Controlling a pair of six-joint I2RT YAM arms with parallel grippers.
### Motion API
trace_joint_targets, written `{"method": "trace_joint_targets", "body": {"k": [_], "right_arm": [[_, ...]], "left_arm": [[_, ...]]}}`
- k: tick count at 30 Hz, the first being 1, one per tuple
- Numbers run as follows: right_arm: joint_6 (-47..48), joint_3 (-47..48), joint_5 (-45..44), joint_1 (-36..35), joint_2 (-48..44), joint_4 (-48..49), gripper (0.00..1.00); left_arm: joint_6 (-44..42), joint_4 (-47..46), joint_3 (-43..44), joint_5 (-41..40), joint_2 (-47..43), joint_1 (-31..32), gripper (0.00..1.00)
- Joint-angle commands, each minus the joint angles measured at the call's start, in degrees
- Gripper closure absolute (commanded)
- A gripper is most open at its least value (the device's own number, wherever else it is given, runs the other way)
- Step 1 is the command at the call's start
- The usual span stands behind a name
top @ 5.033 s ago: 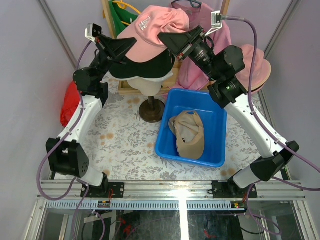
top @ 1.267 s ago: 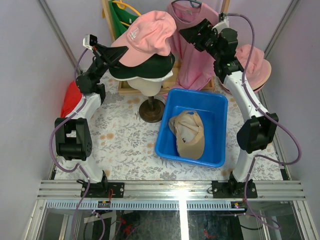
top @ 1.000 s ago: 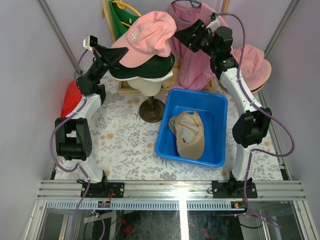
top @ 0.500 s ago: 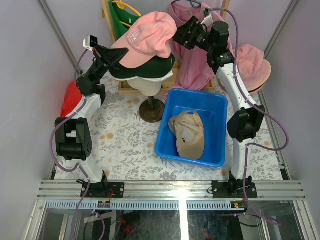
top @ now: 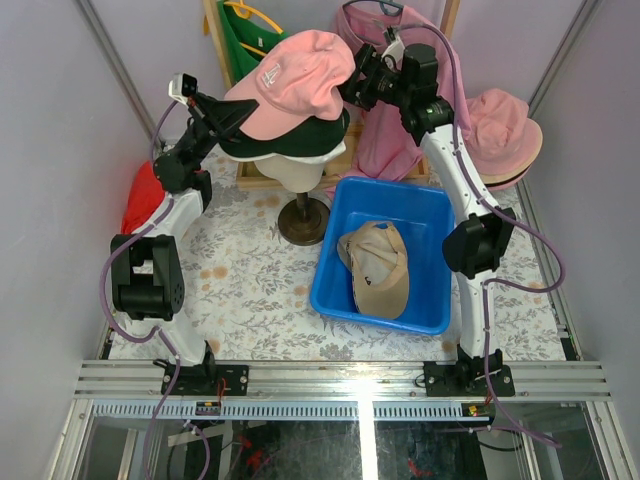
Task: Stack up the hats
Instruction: Stack the hat on the hat.
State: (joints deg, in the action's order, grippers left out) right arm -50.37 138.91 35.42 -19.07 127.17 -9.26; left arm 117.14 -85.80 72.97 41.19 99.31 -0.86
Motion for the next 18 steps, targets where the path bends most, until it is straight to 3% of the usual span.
{"method": "trace_joint_targets", "body": {"k": [1, 18], "right_arm": [[3.6, 4.3, -1.3, -0.7, 0.4, -6.2, 0.2], [12.8, 7.3, -10.5, -1.5, -1.2, -20.7, 0.23]], "left_arm": [[24.3, -4.7, -0.7, 0.7, -0.2, -0.6, 1.0], [25.2, -4.8, -4.7, -2.4, -2.9, -1.3, 1.0]]}}
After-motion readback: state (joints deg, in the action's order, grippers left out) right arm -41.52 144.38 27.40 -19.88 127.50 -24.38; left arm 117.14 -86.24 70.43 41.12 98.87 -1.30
